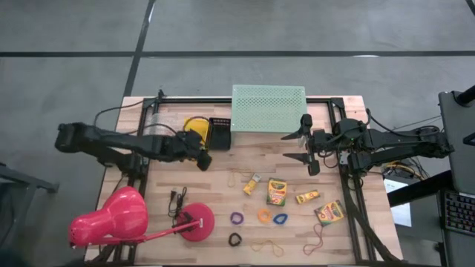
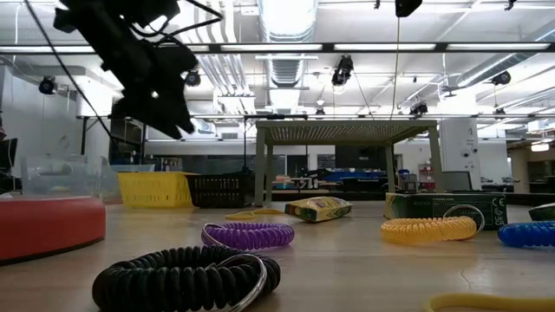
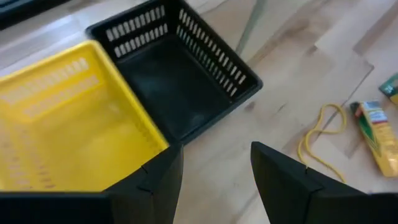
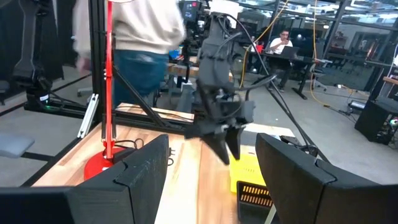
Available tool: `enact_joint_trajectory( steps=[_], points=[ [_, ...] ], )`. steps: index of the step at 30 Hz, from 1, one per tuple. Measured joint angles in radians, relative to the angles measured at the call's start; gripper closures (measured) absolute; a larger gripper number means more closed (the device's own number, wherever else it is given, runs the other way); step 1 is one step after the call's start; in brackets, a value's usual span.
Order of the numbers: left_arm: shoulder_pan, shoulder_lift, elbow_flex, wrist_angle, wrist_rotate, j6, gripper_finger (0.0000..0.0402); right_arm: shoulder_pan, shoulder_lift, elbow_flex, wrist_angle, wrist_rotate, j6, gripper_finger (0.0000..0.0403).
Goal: Pick & Place Office Desk Supplies
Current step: Put the yellow rubber band into the transparent bin
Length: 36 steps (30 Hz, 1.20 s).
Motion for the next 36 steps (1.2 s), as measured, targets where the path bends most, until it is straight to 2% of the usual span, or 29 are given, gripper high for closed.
enact_joint_trajectory(
  steps=[3,9,16,26,36],
  points=[
    [-0.030,0.101,0.000,0.126,-0.038,0.071,0.0210,0.000,0.000,0.000,-0.001,0.000,0.000,0.0165],
    [-0.062,0.299,0.023,0.359,-0.028,0.215,0.0210,0.000,0.000,0.000,-0.001,0.000,0.000,0.0165],
    [-0.078,0.449,0.119,0.373,0.101,0.338,0.0210,0.000,0.000,0.000,-0.002,0.000,0.000,0.0165],
    [-0.078,0.574,0.181,0.413,0.103,0.353,0.0210,0.000,0.000,0.000,-0.003,0.000,0.000,0.0165],
    [-0.077,0.622,0.191,0.439,0.103,0.367,0.0226,0.000,0.000,0.000,-0.001,0.000,0.000,0.0165]
  ],
)
